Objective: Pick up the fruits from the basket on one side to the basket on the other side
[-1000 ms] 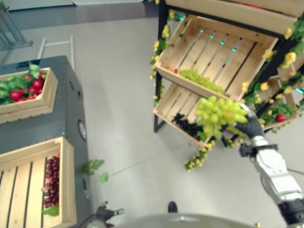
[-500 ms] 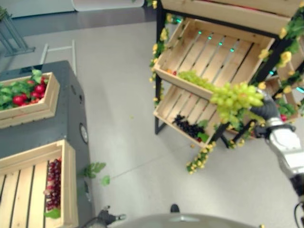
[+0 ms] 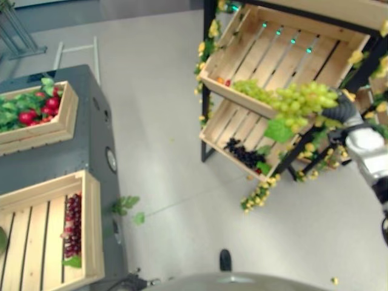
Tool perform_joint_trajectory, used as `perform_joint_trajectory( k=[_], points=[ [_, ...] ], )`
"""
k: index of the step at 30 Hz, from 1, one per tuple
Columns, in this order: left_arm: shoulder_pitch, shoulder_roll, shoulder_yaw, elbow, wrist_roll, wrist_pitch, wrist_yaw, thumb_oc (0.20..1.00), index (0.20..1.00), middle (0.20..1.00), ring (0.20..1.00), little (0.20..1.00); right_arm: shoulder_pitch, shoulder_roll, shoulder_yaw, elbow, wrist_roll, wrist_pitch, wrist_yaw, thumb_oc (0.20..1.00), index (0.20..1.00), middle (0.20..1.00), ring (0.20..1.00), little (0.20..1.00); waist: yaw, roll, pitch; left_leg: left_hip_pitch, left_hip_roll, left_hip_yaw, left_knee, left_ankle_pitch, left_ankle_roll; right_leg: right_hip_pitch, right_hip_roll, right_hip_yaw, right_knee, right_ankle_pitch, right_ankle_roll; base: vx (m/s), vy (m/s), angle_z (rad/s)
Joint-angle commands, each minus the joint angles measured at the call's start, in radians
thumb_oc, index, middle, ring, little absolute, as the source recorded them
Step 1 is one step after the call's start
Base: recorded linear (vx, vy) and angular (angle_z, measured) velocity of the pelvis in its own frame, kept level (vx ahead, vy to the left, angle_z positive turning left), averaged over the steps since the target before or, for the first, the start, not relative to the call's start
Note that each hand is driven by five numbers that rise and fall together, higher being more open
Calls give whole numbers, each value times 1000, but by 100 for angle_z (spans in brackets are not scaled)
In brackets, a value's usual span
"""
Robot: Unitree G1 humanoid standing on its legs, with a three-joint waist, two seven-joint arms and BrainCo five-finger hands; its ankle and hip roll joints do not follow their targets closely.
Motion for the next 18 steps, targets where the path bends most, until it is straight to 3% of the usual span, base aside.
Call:
perform_joint_trajectory(
  k=[1, 18],
  points=[
    [-43, -27, -82, 33, 4, -22, -1, 1000, 1000, 1000, 1000, 1000, -270, -46, 19, 186, 43, -18, -55, 200, 200, 200, 200, 200, 46, -64, 38, -63, -61, -28, 3, 40, 14, 38, 26, -38, 10, -107, 50, -18, -18, -6],
    [-67, -16, -157, 25, 13, -33, 53, 1000, 1000, 1000, 1000, 1000, -683, -105, 253, 511, 50, 5, -84, 200, 200, 200, 200, 200, 65, -27, 102, -149, -62, -66, -9, 97, -17, -22, 10, -88, 10, -112, 42, -2, -23, 7]
  ],
)
